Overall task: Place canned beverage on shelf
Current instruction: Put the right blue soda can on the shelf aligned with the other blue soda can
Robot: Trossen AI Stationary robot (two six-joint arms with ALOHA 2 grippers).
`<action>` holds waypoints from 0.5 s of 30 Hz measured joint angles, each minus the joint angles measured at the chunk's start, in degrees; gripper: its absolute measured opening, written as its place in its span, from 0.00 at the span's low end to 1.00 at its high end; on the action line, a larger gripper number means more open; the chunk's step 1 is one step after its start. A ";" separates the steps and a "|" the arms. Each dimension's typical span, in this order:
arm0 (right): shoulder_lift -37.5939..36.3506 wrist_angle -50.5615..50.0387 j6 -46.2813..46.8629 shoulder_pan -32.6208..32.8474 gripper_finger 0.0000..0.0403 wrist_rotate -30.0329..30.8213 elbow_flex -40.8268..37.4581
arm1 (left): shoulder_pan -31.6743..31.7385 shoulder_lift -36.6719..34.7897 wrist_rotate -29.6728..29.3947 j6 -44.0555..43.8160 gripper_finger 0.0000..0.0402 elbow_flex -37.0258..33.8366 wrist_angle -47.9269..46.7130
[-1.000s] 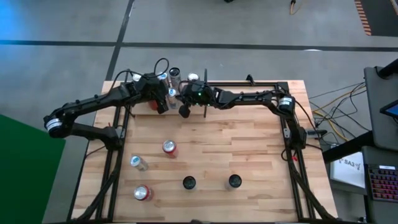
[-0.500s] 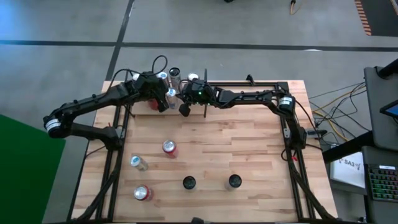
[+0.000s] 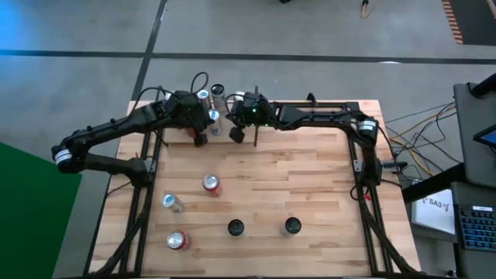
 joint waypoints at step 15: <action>-0.80 -4.13 -0.12 -0.15 0.02 -5.92 0.04 | -0.58 2.67 -2.38 -0.39 0.00 -0.28 -1.82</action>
